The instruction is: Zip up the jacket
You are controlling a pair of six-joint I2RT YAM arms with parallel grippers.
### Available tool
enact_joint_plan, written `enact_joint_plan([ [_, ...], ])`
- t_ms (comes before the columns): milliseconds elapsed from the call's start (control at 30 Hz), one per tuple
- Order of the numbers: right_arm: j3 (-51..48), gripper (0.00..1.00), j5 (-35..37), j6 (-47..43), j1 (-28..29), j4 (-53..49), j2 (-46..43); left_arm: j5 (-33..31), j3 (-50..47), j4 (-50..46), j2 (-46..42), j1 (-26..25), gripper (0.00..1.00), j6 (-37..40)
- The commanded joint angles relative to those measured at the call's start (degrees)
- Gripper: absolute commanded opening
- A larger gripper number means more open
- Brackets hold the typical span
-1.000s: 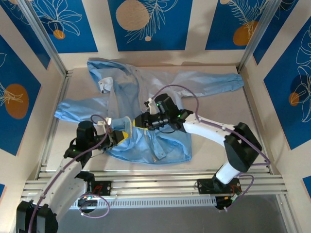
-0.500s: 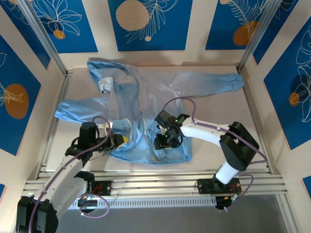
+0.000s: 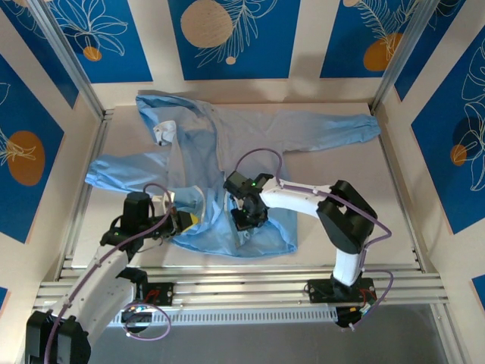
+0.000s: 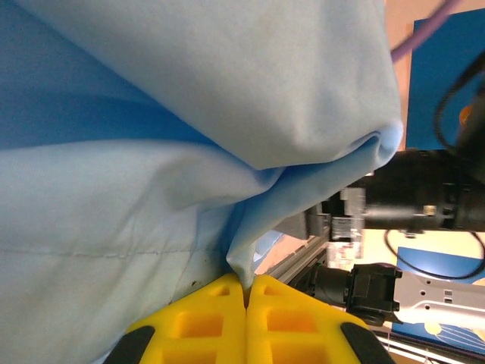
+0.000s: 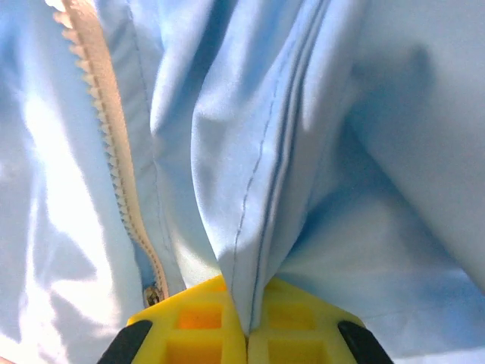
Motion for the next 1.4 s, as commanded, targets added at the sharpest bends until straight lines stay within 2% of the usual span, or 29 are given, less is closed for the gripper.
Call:
enact_joint_plan([
  [0, 3.7, 0.0, 2.0, -2.3, -1.6, -1.2, -6.1, -0.8, 0.4, 1.3, 0.8, 0.0, 0.0, 0.2],
  [233, 3.2, 0.0, -12.4, -1.5, -3.7, 6.4, -7.9, 0.3, -3.2, 14.2, 6.2, -0.4, 0.0, -4.6],
  [333, 2.5, 0.02, -15.5, 1.5, -2.2, 9.7, -4.7, -1.7, -3.0, 11.0, 7.6, -0.8, 0.0, -1.5],
  [500, 3.6, 0.07, -14.8, 3.0, 2.1, 10.0, 2.2, -3.3, -4.8, 9.7, 7.0, -1.0, 0.0, -0.2],
  [733, 1.6, 0.33, -13.3, 4.4, 5.7, 12.5, 3.3, -4.1, -8.5, 9.5, 6.3, -1.2, 0.0, 0.1],
  [867, -0.7, 0.43, -11.7, 6.3, 6.4, 13.6, 1.5, -4.4, -8.8, 8.6, 5.8, -1.1, 0.0, 0.6],
  [1133, 0.4, 0.51, -6.7, 11.2, 8.7, 11.0, 2.4, -4.2, -9.4, 6.6, 5.7, -1.2, 0.0, 2.1],
  [1367, 4.9, 0.54, -5.2, 13.7, 9.6, 11.2, 8.1, -3.8, -11.5, 9.1, 7.0, -1.2, 0.0, 2.3],
])
